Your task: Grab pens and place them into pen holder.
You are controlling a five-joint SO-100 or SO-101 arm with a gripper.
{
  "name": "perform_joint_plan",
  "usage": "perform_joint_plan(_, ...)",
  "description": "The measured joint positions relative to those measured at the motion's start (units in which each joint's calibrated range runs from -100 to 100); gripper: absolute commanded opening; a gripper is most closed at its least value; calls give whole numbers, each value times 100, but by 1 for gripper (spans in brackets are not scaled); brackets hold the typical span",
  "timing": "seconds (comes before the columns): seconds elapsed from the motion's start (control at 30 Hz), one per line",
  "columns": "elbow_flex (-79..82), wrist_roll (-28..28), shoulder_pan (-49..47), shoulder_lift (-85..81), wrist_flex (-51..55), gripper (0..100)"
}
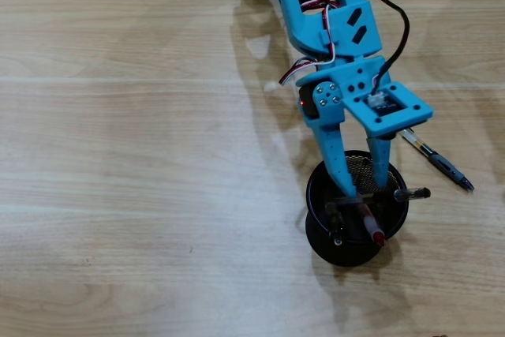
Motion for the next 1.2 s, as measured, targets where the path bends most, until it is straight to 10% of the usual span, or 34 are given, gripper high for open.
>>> perform_joint_plan(0.4,0,551,-1153,-875,2408,2)
perform_joint_plan(1.2,-115,775,-2201,-892,2469,2)
